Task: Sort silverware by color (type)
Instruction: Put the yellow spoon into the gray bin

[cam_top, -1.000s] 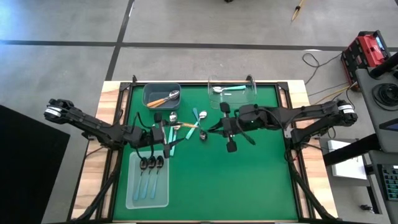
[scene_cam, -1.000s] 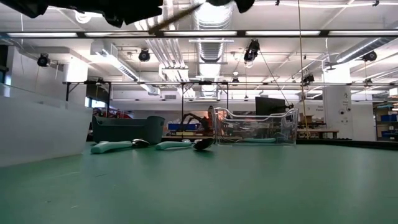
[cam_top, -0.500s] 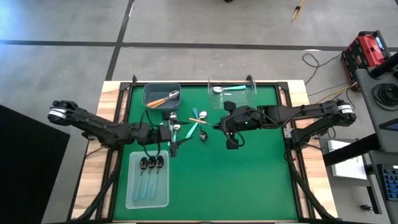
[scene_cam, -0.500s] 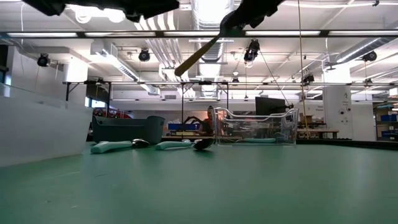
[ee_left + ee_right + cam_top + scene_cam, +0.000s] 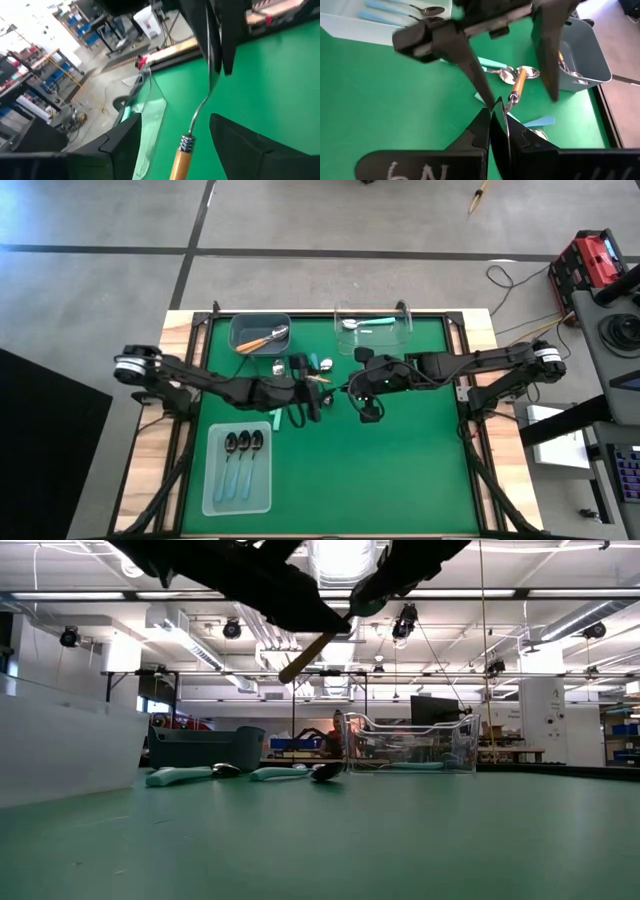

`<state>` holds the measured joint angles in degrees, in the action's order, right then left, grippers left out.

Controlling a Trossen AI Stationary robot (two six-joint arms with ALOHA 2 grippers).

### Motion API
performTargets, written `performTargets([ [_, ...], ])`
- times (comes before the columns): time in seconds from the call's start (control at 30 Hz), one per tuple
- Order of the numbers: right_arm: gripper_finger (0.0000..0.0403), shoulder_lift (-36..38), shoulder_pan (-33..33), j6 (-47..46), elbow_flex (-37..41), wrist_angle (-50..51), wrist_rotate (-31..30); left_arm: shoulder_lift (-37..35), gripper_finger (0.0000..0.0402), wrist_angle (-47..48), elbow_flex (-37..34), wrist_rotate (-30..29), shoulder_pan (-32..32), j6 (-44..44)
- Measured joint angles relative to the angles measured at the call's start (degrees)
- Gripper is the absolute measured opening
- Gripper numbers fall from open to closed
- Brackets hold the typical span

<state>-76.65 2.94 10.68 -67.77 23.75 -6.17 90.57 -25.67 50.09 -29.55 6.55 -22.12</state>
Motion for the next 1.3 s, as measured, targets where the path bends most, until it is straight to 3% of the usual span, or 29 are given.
performTargets([
  [0.37, 0.0009, -0.1, 0.0, 0.9, 0.0, -0.2, 0.0, 3.0, 0.0153, 0.2, 1.6, -7.5, 0.1, -1.3],
  [0.6, 0.0009, 0.0, -0.1, 0.9, -0.1, -0.6, -0.3, 3.0, 0.0029, 0.8, 1.6, -6.8, 0.2, -4.1],
  [0.77, 0.0018, 0.0, 0.0, 0.7, -0.1, -1.3, -0.1, 3.0, 0.002, 0.8, 1.7, -8.2, 0.6, -4.6],
  [0.9, 0.0048, 0.0, -0.1, 0.2, -0.2, -2.6, -0.9, 2.7, 0.002, 0.6, 1.7, -13.6, 1.8, -7.1],
  [1.1, 0.0126, 0.0, 0.0, -0.4, -1.7, -2.5, -4.7, 1.4, 0.0019, 1.8, 1.8, -20.6, 2.7, -11.1],
  [1.3, 0.0196, 0.0, 0.0, -4.5, -5.0, -2.5, -5.1, 0.3, 0.0017, 5.9, 1.8, -33.1, 3.2, -17.9],
])
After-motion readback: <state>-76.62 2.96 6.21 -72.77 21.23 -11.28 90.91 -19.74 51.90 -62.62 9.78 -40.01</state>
